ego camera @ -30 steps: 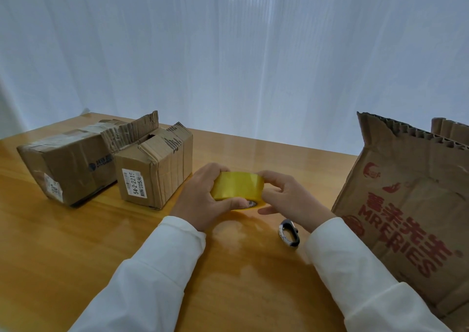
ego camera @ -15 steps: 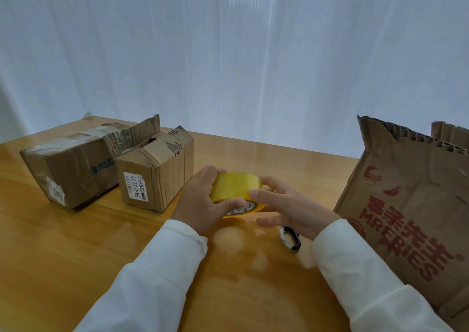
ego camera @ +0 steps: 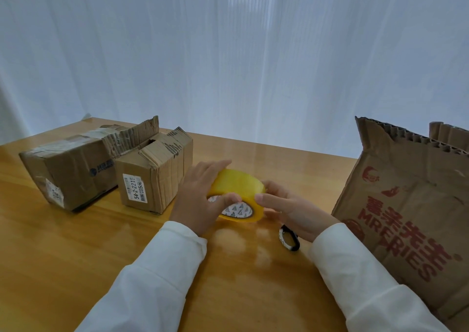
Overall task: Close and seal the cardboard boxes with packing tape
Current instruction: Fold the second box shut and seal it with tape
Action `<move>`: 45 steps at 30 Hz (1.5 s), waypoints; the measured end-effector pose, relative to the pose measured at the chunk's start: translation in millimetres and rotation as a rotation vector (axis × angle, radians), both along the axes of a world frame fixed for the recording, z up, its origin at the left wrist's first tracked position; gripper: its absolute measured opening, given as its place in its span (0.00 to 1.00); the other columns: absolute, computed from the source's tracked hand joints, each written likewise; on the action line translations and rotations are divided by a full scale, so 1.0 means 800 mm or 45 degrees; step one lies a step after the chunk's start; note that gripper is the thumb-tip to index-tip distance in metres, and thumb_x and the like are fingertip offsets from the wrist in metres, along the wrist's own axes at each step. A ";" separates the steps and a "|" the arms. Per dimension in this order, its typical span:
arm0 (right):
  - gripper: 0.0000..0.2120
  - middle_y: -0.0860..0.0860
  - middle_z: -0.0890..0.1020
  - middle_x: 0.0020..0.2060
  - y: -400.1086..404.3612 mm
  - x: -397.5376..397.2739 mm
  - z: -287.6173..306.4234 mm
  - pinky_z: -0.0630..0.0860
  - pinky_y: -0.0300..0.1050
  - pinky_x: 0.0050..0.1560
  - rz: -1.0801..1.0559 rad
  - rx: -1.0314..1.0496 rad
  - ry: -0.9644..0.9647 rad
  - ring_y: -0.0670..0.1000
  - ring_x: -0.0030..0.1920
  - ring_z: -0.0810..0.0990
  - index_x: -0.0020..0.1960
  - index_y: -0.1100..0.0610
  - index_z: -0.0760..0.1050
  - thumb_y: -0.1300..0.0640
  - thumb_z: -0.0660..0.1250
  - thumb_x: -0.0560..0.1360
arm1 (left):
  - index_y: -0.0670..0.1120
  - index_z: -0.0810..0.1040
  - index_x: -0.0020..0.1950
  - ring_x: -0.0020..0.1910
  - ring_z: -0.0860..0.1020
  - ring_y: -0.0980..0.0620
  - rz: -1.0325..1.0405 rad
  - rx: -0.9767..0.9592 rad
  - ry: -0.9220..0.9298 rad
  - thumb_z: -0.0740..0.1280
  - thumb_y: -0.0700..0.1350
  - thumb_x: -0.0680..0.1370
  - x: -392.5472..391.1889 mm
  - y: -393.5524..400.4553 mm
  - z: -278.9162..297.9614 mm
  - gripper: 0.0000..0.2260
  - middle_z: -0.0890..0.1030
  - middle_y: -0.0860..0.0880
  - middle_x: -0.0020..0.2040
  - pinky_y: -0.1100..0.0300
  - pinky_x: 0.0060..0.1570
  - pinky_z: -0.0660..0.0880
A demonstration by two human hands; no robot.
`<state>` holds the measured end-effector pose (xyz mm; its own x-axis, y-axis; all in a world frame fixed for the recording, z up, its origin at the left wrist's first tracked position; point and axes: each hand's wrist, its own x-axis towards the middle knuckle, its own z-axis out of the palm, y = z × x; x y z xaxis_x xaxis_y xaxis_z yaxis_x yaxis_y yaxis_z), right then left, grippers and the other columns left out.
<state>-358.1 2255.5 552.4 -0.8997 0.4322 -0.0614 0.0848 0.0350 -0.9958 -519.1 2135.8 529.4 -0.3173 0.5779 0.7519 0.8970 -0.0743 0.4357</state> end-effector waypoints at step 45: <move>0.16 0.56 0.74 0.54 -0.039 -0.019 0.023 0.70 0.49 0.53 -0.224 0.748 -0.381 0.54 0.53 0.73 0.63 0.59 0.64 0.51 0.52 0.80 | 0.52 0.74 0.39 0.53 0.65 0.59 0.051 -0.098 0.087 0.62 0.71 0.64 0.008 0.014 -0.015 0.22 0.74 0.56 0.53 0.54 0.51 0.67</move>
<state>-373.3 2224.6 571.0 -0.7939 0.6080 -0.0072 0.4075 0.5233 -0.7484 -512.6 2147.3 517.4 -0.2906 0.6226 0.7266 0.9265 -0.0065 0.3762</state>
